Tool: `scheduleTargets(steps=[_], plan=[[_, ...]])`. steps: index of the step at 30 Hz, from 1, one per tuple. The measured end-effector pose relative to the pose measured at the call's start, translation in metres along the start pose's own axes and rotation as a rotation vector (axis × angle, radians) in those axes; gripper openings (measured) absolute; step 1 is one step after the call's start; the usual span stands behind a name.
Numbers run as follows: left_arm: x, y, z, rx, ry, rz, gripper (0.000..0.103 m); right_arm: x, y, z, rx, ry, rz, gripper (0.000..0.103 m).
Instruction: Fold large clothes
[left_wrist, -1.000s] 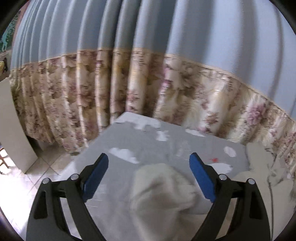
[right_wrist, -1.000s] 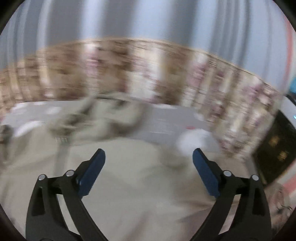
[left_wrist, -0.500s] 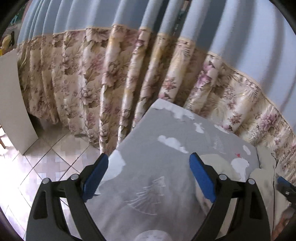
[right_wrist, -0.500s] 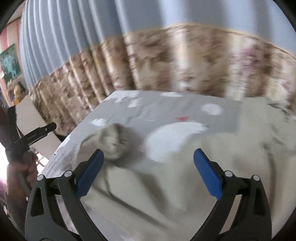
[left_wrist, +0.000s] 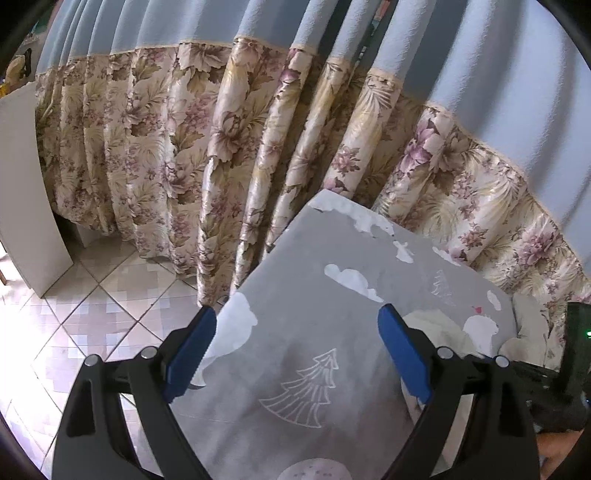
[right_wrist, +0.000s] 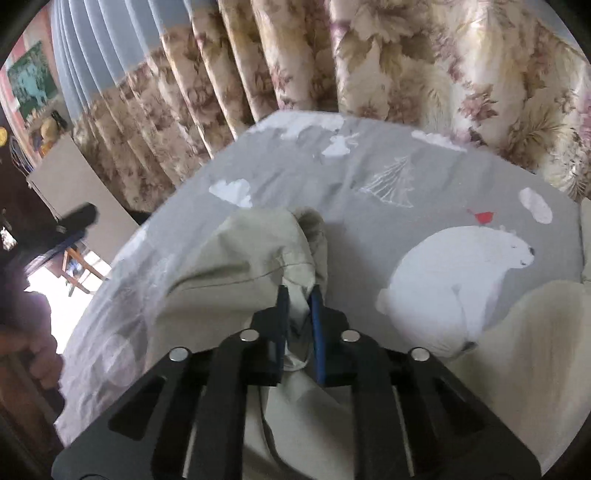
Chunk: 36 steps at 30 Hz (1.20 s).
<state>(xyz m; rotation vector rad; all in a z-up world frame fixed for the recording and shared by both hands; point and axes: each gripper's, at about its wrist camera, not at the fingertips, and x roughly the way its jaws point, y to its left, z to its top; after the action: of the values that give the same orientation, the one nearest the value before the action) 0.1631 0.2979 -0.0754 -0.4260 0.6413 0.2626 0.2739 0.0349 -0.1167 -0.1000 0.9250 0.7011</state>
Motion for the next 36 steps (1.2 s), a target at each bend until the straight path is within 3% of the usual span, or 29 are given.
scheduleTargets(steps=[6, 11, 12, 14, 17, 21, 23, 25, 30, 36], plan=[[-0.006, -0.031, 0.0, 0.04, -0.007, -0.071, 0.089, -0.116, -0.054, -0.008, 0.015, -0.237, -0.137, 0.008], [-0.006, -0.093, -0.007, 0.142, 0.016, -0.17, 0.09, -0.222, -0.134, -0.05, 0.023, -0.381, -0.389, 0.008], [-0.005, -0.114, -0.012, 0.17, 0.031, -0.2, 0.09, -0.239, -0.159, -0.065, 0.045, -0.388, -0.449, 0.008], [-0.003, -0.15, -0.024, 0.217, 0.067, -0.267, 0.091, -0.259, -0.203, -0.091, 0.109, -0.373, -0.49, 0.008], [0.001, -0.211, -0.054, 0.313, 0.145, -0.376, 0.091, -0.264, -0.263, -0.141, 0.199, -0.286, -0.554, 0.008], [-0.003, -0.281, -0.099, 0.379, 0.233, -0.504, 0.091, -0.251, -0.288, -0.186, 0.238, -0.213, -0.557, 0.008], [-0.002, -0.309, -0.123, 0.445, 0.26, -0.493, 0.091, -0.244, -0.288, -0.199, 0.234, -0.203, -0.552, 0.008], [0.003, -0.322, -0.136, 0.494, 0.261, -0.436, 0.091, -0.239, -0.287, -0.206, 0.22, -0.199, -0.558, 0.009], [0.035, -0.341, -0.167, 0.613, 0.266, -0.19, 0.091, -0.238, -0.285, -0.211, 0.229, -0.228, -0.546, 0.011], [0.042, -0.314, -0.15, 0.496, 0.264, -0.165, 0.091, -0.239, -0.285, -0.211, 0.238, -0.235, -0.53, 0.011]])
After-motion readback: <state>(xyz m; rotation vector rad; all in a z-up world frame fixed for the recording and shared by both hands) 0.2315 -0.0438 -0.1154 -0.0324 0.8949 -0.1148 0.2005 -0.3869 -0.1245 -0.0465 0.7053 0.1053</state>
